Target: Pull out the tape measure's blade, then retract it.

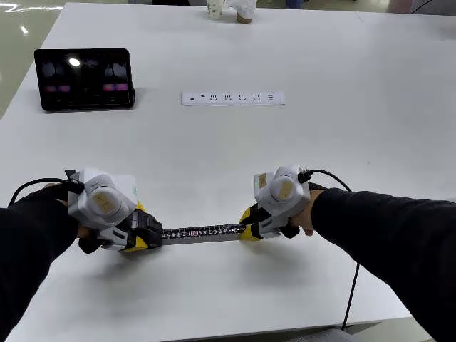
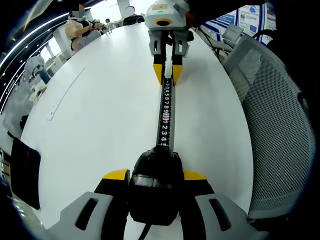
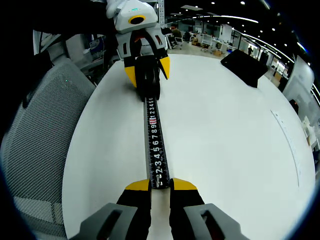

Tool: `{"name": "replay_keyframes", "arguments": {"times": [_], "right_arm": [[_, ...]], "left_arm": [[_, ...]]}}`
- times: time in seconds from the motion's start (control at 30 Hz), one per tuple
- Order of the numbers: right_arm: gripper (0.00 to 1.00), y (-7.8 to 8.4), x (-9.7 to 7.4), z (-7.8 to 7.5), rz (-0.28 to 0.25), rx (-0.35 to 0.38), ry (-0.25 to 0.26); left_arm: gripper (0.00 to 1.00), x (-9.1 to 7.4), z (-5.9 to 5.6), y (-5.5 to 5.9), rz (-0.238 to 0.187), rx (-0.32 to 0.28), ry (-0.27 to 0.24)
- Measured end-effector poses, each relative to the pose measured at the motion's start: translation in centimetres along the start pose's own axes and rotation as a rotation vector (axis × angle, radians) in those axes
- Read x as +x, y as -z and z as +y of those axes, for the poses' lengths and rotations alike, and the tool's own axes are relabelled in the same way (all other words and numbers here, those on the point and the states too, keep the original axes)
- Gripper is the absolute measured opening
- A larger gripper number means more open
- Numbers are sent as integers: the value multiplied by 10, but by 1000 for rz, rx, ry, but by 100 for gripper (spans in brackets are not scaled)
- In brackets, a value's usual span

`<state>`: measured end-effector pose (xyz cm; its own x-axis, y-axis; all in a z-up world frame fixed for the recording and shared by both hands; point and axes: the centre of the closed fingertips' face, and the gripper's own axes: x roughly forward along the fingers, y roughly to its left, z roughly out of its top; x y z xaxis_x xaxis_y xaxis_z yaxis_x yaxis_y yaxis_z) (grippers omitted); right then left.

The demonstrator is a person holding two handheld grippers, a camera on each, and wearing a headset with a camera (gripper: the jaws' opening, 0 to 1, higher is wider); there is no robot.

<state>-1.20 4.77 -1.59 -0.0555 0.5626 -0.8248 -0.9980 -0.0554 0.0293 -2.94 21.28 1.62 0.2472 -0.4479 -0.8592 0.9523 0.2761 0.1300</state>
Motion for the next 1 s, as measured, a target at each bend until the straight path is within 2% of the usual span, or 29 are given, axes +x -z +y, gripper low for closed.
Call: {"name": "replay_keyframes", "arguments": {"times": [1.0], "right_arm": [[10,14,-13,-1,10,17,4]], "left_arm": [[33,1,-1,-1,-2,-2,-4]]}}
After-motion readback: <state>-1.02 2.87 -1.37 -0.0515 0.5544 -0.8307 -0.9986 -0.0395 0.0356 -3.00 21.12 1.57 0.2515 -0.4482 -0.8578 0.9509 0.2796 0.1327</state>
